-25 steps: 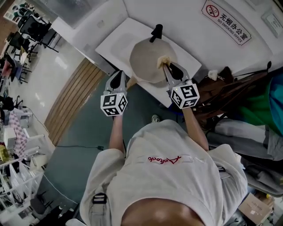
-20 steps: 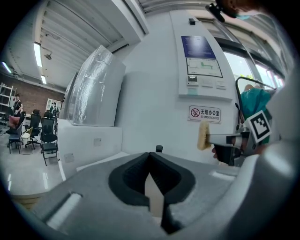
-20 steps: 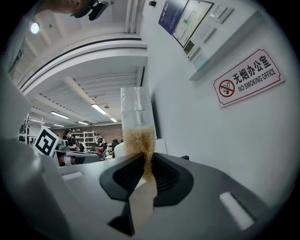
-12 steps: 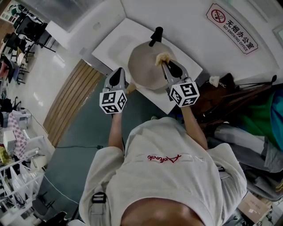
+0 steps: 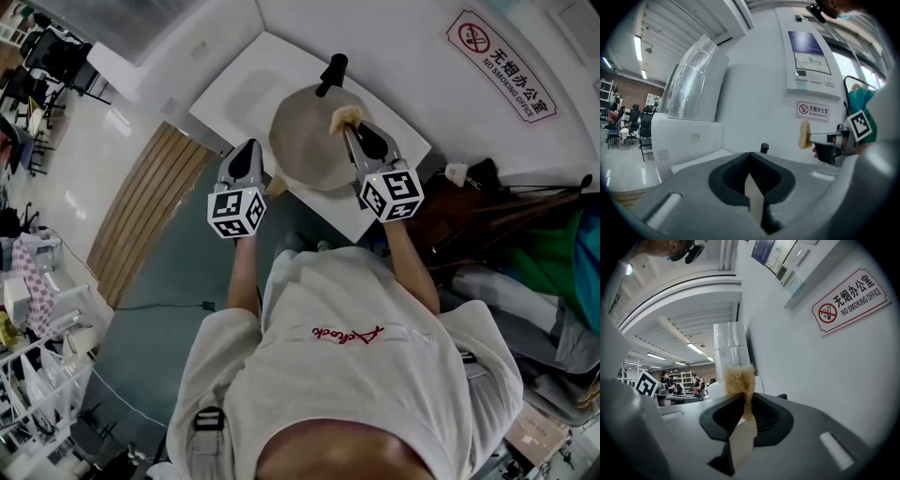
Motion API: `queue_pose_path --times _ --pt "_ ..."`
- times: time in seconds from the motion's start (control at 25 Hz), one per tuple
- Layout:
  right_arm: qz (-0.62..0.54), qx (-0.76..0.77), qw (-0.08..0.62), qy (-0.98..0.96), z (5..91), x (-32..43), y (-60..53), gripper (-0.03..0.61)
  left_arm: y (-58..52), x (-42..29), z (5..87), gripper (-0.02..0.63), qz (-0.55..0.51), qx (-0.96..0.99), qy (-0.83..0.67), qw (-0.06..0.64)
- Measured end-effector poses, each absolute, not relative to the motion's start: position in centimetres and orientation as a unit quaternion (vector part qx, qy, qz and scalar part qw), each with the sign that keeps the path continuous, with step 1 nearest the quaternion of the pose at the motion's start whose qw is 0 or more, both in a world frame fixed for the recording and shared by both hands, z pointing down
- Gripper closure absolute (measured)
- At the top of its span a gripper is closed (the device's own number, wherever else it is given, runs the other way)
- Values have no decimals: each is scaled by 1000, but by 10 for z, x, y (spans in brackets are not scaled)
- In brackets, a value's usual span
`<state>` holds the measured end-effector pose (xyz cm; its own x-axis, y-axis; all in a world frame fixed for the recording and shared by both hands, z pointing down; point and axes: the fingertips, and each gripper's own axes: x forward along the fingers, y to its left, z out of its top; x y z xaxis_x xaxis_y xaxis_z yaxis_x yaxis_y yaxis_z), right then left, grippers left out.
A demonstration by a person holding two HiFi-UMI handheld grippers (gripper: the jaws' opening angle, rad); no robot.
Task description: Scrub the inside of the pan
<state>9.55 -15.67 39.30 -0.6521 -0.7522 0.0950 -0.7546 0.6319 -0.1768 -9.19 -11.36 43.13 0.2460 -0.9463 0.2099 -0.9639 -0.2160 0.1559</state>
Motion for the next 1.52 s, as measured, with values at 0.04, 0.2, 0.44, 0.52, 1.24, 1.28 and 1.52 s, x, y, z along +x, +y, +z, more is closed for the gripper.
queue_pose_path --times 0.04,0.2,0.44,0.52,1.24,1.28,1.52 --pt "101 419 7 -902 393 96 -158 514 -115 -92 432 614 34 780 -612 129" --pt "103 430 11 -897 397 96 -162 514 -121 -92 437 614 35 786 -602 134" --pt "102 452 14 -886 397 85 -172 514 -133 -107 441 614 33 798 -586 139" --pt "101 457 18 -883 398 78 -174 514 -139 -116 442 614 32 800 -582 142" --pt "77 519 61 -849 382 49 -208 514 -184 -164 440 614 24 831 -530 164" --pt "74 522 64 -847 382 49 -209 514 -187 -164 440 614 24 834 -527 164" --pt "62 534 78 -840 384 50 -216 514 -199 -161 439 614 27 845 -511 157"
